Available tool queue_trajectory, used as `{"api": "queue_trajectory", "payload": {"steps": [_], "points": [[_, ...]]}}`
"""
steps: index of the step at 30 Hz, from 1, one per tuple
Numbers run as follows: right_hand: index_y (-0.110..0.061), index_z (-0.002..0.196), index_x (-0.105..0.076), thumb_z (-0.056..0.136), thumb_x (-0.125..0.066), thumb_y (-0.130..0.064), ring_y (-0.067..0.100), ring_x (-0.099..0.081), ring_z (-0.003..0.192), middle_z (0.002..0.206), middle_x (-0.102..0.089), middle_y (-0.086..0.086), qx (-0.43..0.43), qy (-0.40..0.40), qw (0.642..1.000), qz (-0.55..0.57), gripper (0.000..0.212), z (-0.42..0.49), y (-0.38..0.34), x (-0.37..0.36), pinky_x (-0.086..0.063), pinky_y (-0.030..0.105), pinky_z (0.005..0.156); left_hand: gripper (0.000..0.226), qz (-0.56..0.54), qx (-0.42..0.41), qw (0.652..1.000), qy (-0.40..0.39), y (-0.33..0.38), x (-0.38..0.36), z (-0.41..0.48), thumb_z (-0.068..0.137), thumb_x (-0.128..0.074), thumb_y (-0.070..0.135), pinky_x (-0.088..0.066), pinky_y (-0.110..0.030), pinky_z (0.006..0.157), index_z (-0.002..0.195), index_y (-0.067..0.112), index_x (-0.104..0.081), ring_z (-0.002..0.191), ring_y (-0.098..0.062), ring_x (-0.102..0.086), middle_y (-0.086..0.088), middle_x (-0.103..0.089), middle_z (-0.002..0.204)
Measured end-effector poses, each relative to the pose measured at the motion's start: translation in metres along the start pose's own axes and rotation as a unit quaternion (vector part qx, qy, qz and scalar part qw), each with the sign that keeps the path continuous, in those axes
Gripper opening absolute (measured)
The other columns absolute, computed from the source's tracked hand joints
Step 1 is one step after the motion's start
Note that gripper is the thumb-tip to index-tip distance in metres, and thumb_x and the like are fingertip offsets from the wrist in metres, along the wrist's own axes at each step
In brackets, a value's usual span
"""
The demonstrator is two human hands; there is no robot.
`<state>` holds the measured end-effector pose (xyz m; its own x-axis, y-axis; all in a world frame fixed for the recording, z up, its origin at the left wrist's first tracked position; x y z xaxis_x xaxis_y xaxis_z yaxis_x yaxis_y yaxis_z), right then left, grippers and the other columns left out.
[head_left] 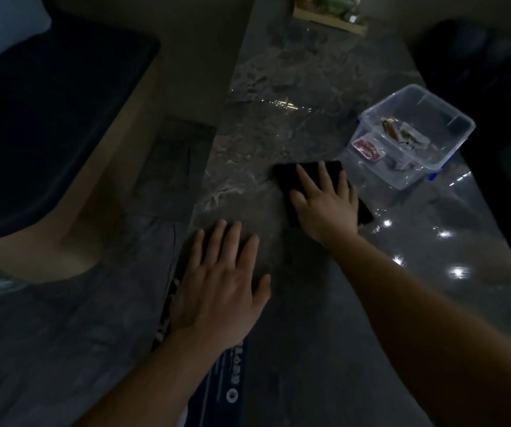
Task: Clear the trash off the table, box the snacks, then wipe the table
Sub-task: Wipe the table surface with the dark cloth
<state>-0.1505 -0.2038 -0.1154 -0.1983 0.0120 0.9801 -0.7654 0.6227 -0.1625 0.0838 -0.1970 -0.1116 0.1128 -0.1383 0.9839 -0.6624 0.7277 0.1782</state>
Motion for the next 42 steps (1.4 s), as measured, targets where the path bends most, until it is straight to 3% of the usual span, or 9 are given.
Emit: {"api": "queue_trajectory", "payload": {"steps": [6,13,16,18,23,28,33,39,42], "points": [[-0.057,0.153,-0.013,0.101,-0.017,-0.064,0.032,-0.006,0.154,0.168,-0.017,-0.007,0.283,0.042,0.957,-0.040,0.053,-0.065,-0.021,-0.019,-0.003,0.051,0.122,0.064,0.014,0.010,1.000,-0.026,0.001,0.000,0.002,0.092,-0.035,0.057,-0.028,-0.056,0.117,0.142,0.019,-0.045,0.147,-0.032,-0.029,-0.013,-0.040,0.155],[-0.050,0.155,-0.015,0.096,-0.024,-0.062,0.043,0.006,0.153,0.170,-0.003,0.000,0.101,-0.009,0.995,-0.006,0.061,0.084,-0.073,-0.001,0.002,0.062,0.120,0.060,0.000,0.023,1.000,-0.016,0.003,0.003,0.004,0.092,-0.035,0.059,-0.020,-0.049,0.121,0.145,0.029,-0.040,0.150,-0.024,-0.021,-0.001,-0.032,0.159],[-0.056,0.151,-0.022,0.094,-0.021,-0.066,0.041,-0.008,0.152,0.168,-0.019,-0.005,0.373,0.011,0.927,-0.029,0.057,0.014,-0.126,-0.029,-0.004,0.060,0.120,0.060,-0.007,0.023,1.000,-0.020,0.001,0.002,0.004,0.092,-0.034,0.061,-0.020,-0.048,0.122,0.145,0.032,-0.037,0.148,-0.023,-0.024,0.001,-0.034,0.157],[-0.059,0.150,-0.019,0.096,-0.021,-0.066,0.033,-0.006,0.154,0.168,-0.018,-0.010,0.445,-0.010,0.894,-0.045,0.055,0.018,-0.116,-0.025,-0.001,0.053,0.122,0.057,-0.021,0.028,0.999,-0.018,-0.001,0.002,0.002,0.093,-0.036,0.060,-0.020,-0.048,0.122,0.142,0.032,-0.041,0.147,-0.022,-0.026,0.001,-0.036,0.155],[-0.055,0.153,-0.014,0.099,-0.027,-0.058,0.035,0.002,0.154,0.170,-0.004,-0.007,0.172,-0.019,0.985,-0.018,0.056,0.108,-0.095,0.003,-0.001,0.056,0.122,0.049,-0.039,0.029,0.999,0.007,0.000,0.002,0.002,0.094,-0.041,0.051,-0.024,-0.053,0.119,0.136,0.027,-0.048,0.145,-0.027,-0.030,-0.005,-0.042,0.151],[-0.056,0.153,-0.014,0.100,-0.018,-0.062,0.033,-0.004,0.155,0.169,-0.010,-0.010,0.359,-0.019,0.931,-0.065,0.053,-0.031,-0.039,-0.014,-0.004,0.051,0.123,0.046,-0.039,0.031,0.999,0.001,-0.001,0.005,0.000,0.094,-0.043,0.046,-0.026,-0.056,0.116,0.134,0.024,-0.051,0.142,-0.030,-0.035,-0.009,-0.045,0.149],[-0.060,0.150,0.000,0.096,-0.014,-0.066,0.029,0.009,0.155,0.169,0.004,-0.009,0.101,-0.057,0.992,-0.053,0.056,-0.006,0.025,0.016,0.003,0.050,0.124,0.049,-0.028,0.028,0.999,-0.001,0.001,0.007,-0.001,0.095,-0.040,0.044,-0.023,-0.056,0.118,0.137,0.021,-0.049,0.143,-0.031,-0.034,-0.011,-0.043,0.151],[-0.053,0.154,-0.018,0.100,-0.028,-0.060,0.035,-0.002,0.155,0.169,-0.012,-0.006,0.281,-0.051,0.955,-0.077,0.056,-0.148,0.017,-0.009,-0.003,0.053,0.123,0.040,-0.128,0.036,0.991,0.035,-0.011,0.009,-0.001,0.092,-0.044,0.041,-0.023,-0.051,0.120,0.122,0.021,-0.062,0.141,-0.027,-0.039,-0.006,-0.050,0.145],[-0.056,0.151,-0.004,0.098,-0.019,-0.063,0.025,0.012,0.155,0.168,-0.001,-0.011,0.123,-0.021,0.990,-0.069,0.056,-0.132,0.090,0.014,0.004,0.044,0.124,0.045,-0.085,0.037,0.995,0.037,-0.001,0.012,0.008,0.088,-0.040,0.050,-0.030,-0.060,0.114,0.121,0.025,-0.058,0.136,-0.032,-0.042,-0.008,-0.048,0.143]]}}
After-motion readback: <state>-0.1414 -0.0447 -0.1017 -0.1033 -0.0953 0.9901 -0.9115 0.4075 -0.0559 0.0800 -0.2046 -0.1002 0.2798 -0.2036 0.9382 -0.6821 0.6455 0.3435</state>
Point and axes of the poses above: each hand's wrist, its own z-axis towards the middle knuckle, its own x-axis out of the back of the hand, y = z × x, the point moved 6 cm from there along z, towards the middle knuckle
